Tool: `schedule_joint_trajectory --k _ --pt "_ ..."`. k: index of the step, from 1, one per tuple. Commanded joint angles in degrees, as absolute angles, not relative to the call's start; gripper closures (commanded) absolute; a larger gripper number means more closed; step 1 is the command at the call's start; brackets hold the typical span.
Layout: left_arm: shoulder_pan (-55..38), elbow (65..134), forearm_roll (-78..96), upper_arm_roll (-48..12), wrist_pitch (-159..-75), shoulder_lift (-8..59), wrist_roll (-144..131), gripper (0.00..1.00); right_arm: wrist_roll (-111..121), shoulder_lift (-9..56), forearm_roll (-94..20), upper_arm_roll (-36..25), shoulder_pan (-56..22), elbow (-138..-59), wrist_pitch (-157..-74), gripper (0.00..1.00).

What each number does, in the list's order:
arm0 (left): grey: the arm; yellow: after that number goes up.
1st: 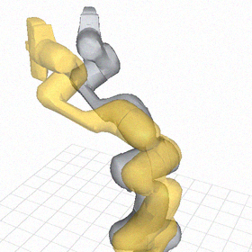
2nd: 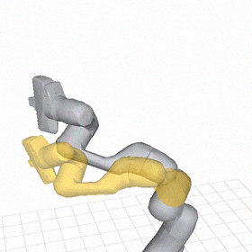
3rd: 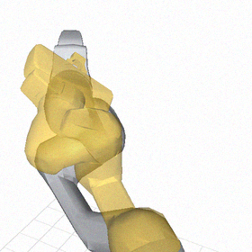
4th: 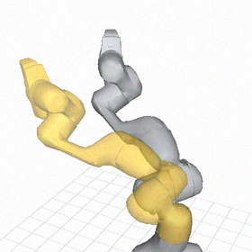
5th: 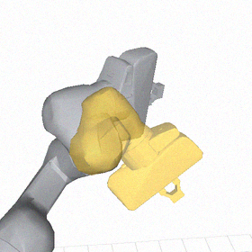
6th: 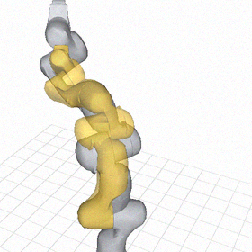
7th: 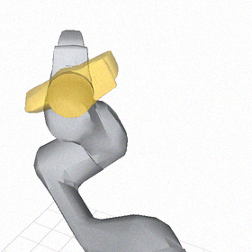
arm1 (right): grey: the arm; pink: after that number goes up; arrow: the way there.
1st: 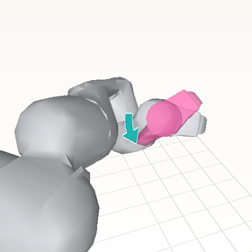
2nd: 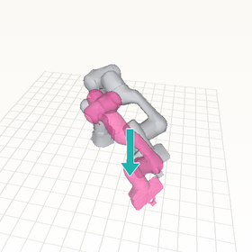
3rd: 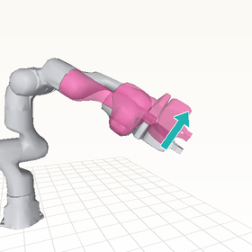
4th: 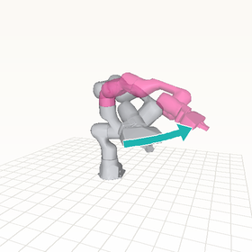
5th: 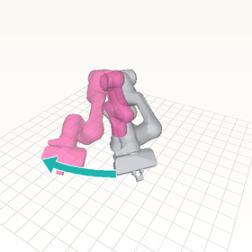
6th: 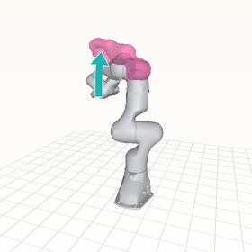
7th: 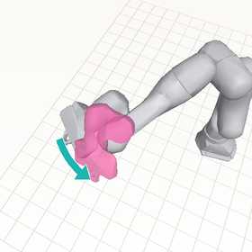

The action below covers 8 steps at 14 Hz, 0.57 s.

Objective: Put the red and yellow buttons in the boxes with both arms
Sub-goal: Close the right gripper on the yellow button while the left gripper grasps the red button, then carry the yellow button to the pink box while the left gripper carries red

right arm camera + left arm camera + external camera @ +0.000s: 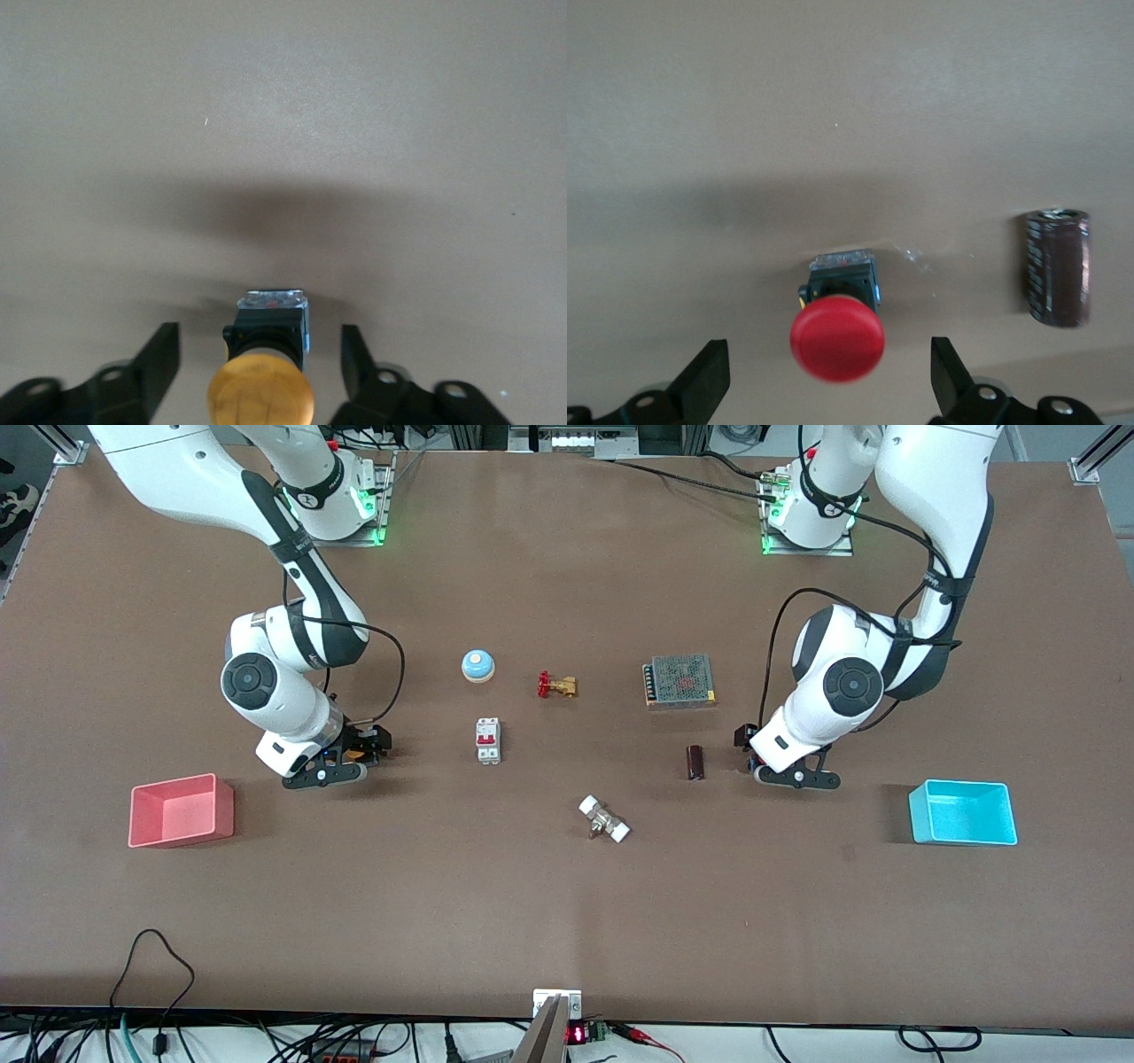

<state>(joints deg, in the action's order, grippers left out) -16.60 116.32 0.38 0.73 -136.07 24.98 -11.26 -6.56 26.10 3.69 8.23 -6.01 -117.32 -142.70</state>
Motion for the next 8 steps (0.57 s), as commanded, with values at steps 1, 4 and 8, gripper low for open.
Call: schedule_joint_trajectory --k 1,4,8 --pt "-16.96 117.33 1.14 1.05 -138.24 25.40 -12.74 0.00 -7.47 25.93 5.36 8.35 -6.15 -117.86 -143.70 0.43" --pt "-16.79 119.44 1.14 1.05 -145.00 27.41 -12.83 0.00 -7.47 25.93 5.54 8.35 -6.15 -117.86 -143.70 0.69" --pt "-16.87 119.44 1.14 1.05 -145.37 27.77 -12.83 0.28 -6.68 25.93 5.71 8.35 -6.15 -117.69 -143.70 0.80"
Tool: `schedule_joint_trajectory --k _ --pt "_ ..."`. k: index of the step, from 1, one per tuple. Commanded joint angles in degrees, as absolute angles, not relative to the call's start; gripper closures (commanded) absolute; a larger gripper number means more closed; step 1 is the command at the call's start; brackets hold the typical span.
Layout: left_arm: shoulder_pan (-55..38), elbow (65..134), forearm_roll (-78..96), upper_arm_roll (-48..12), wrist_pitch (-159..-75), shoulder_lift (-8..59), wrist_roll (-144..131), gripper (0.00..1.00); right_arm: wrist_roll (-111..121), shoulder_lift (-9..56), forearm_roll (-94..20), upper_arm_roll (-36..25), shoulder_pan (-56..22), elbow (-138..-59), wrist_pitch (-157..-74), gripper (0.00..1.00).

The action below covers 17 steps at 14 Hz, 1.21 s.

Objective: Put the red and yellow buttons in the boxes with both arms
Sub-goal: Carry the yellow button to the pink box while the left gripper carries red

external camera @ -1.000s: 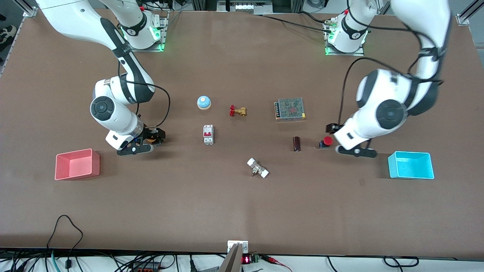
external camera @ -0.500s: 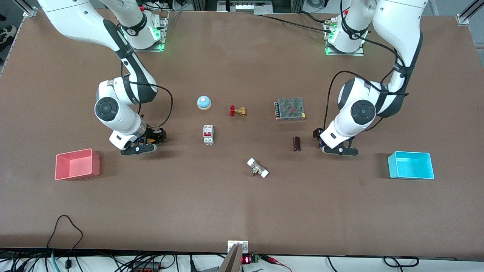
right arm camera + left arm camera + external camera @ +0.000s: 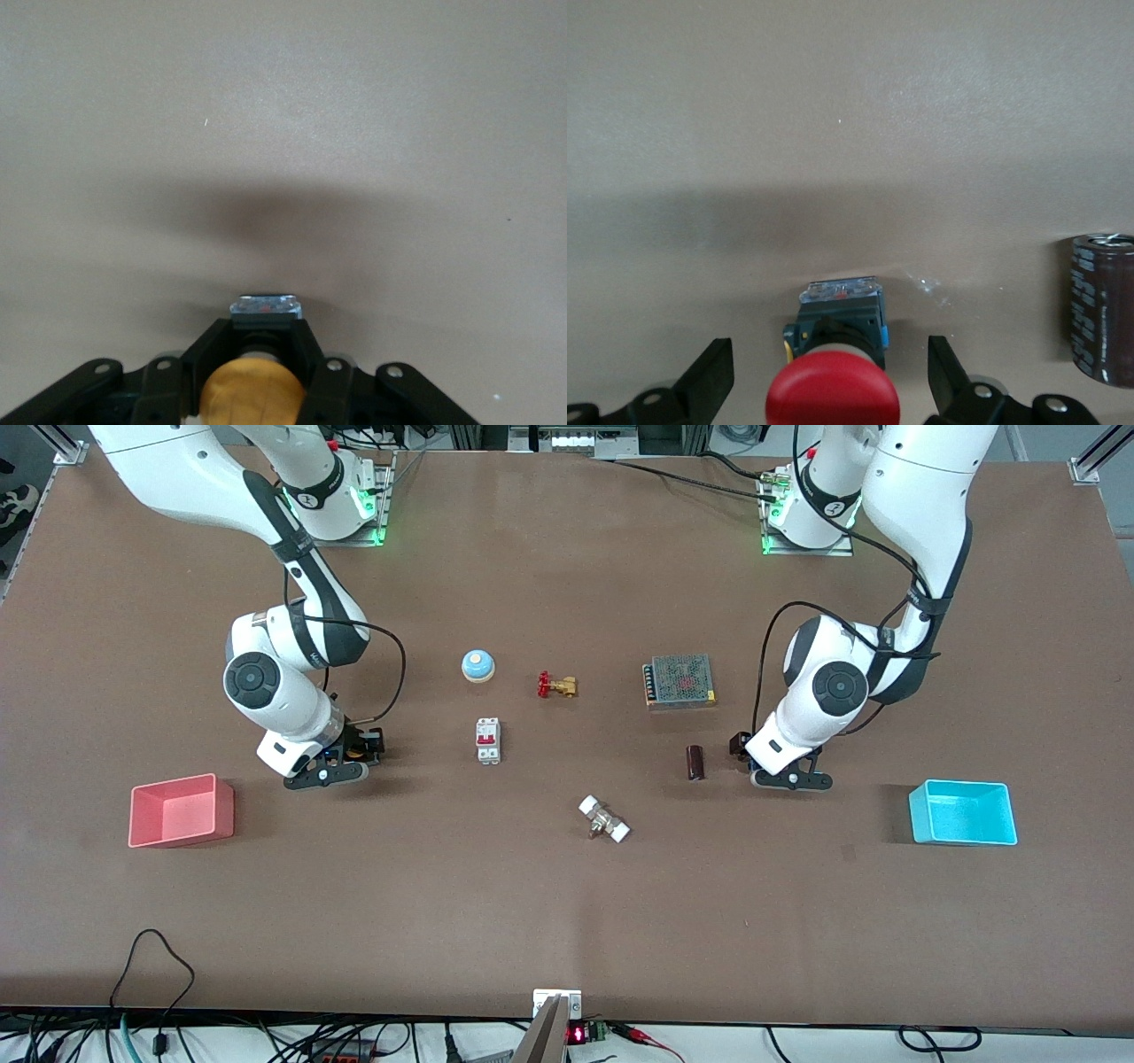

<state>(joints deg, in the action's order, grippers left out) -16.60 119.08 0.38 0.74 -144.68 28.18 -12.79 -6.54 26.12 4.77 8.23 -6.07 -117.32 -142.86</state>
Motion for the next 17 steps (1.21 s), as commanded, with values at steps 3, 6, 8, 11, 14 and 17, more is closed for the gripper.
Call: schedule_joint_trajectory --k 3,6,8,11,14,17 --pt "-16.70 119.18 1.14 1.05 -145.28 27.60 -12.04 0.70 -2.66 23.40 5.71 8.26 -4.93 -115.50 -140.56 0.82" --pt "-16.44 118.92 1.06 1.14 -144.41 25.85 -12.13 0.84 3.59 18.39 4.93 8.00 -0.28 -110.32 -130.29 0.82" --pt "-16.09 117.78 0.88 1.49 -140.04 23.57 -12.04 0.85 5.35 17.49 4.57 7.82 2.28 -104.18 -122.30 0.82" --pt "-13.29 111.21 0.44 1.85 -128.71 21.54 -10.56 0.84 12.54 18.98 4.05 5.20 4.91 -98.18 -118.74 0.82" --pt "-8.20 102.68 0.26 1.85 -119.64 22.06 -5.38 0.84 15.98 21.79 3.25 2.82 5.88 -95.11 -119.09 0.82" --pt "-1.34 100.55 -1.30 1.85 -118.91 23.63 1.12 0.84 22.13 25.65 2.99 -1.31 6.06 -92.99 -122.33 0.81"
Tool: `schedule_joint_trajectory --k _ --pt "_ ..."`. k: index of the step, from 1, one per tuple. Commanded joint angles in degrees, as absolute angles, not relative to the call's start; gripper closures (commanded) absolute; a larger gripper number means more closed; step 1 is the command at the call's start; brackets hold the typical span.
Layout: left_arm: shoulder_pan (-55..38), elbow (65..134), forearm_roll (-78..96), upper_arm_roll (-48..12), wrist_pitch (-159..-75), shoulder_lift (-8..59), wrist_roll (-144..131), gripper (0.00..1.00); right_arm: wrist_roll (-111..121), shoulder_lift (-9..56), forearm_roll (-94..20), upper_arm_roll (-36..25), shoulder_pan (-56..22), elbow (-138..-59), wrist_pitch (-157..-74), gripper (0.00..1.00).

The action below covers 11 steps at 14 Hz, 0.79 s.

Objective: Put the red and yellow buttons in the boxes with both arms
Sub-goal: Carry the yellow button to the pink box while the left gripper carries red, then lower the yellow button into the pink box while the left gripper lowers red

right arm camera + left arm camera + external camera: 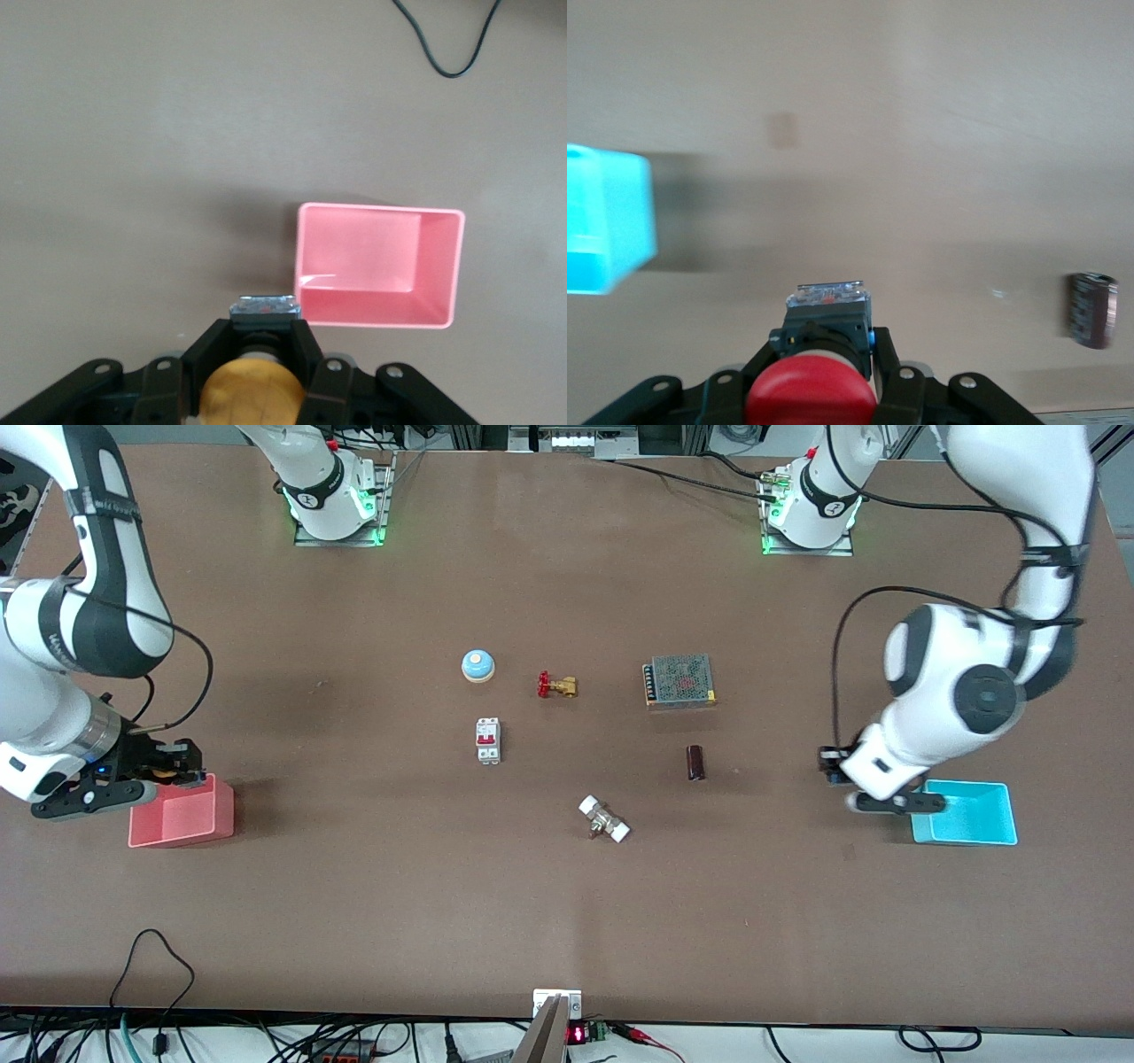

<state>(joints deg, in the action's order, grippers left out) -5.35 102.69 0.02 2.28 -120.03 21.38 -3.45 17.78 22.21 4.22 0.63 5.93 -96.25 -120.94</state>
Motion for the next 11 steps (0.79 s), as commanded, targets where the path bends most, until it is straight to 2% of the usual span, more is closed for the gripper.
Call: schedule_joint_trajectory --k 1,4,11 --pt "0.86 100.29 -4.28 1.85 -119.26 24.08 3.40 0.84 22.76 26.80 2.90 -2.28 6.15 -92.99 -124.43 0.81" --pt "7.81 91.61 -8.62 1.76 -121.11 31.79 10.17 0.84 22.85 29.70 2.81 -3.34 7.03 -92.81 -128.05 0.81" --pt "12.21 90.88 -8.17 1.67 -126.91 38.84 16.08 0.84 24.17 34.36 -2.72 -3.34 7.91 -92.90 -131.91 0.80"
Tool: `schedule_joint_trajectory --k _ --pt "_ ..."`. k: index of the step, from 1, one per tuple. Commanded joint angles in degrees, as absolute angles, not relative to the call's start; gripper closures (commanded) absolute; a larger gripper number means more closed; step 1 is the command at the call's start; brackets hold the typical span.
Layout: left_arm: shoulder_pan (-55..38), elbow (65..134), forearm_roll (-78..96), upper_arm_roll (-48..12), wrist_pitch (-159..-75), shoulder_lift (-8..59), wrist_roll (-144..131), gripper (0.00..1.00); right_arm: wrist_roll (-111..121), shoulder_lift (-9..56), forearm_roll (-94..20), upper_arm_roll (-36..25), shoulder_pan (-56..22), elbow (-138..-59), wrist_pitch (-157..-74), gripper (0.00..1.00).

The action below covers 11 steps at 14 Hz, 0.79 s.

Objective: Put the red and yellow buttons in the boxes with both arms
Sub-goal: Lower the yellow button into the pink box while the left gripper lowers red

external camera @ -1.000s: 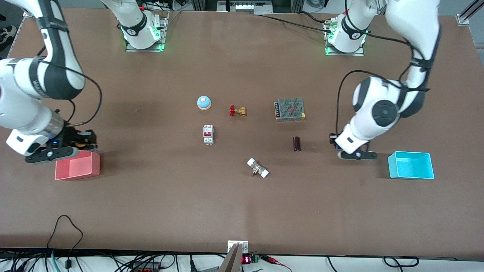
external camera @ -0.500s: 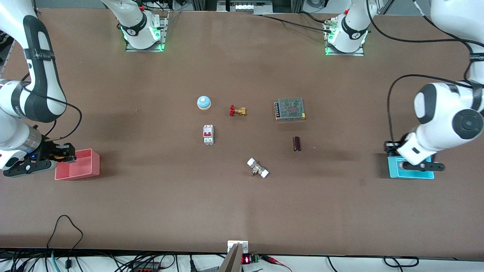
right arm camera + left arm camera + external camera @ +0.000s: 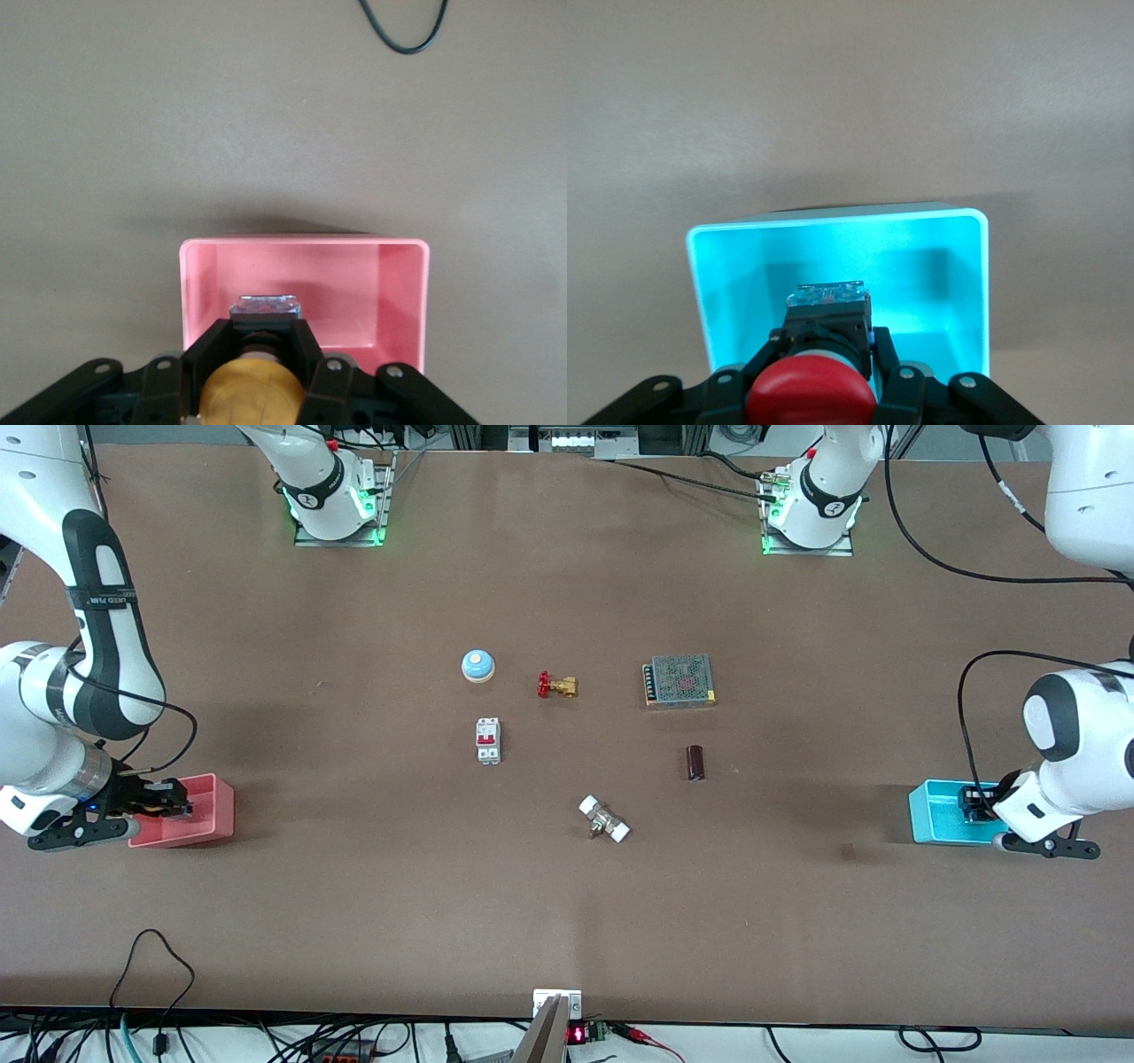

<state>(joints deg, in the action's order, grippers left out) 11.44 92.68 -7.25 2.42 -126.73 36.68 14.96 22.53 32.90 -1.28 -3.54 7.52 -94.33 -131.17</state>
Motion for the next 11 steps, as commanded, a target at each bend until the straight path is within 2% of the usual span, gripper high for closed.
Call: schedule_joint_trajectory --k 1,7,8,10,11 --pt "12.30 90.97 -8.17 1.67 -126.91 39.11 16.08 0.84 24.52 34.71 -2.72 -3.43 7.91 -92.90 -133.49 0.80" --pt "12.48 91.23 -8.17 1.49 -127.00 40.87 16.17 0.80 26.63 36.56 -3.16 -3.52 9.23 -92.99 -135.97 0.79" --pt "12.48 91.23 -8.17 1.49 -127.00 40.87 16.17 0.76 26.63 36.82 -3.60 -3.52 9.32 -92.99 -135.97 0.79" --pt "12.48 91.23 -8.17 1.41 -127.00 40.87 16.17 0.53 26.81 37.18 -5.35 -3.52 9.40 -93.16 -135.97 0.78" --pt "12.48 91.23 -8.17 1.41 -127.00 40.78 16.17 0.45 26.98 37.18 -5.54 -3.52 9.40 -93.25 -135.97 0.78"
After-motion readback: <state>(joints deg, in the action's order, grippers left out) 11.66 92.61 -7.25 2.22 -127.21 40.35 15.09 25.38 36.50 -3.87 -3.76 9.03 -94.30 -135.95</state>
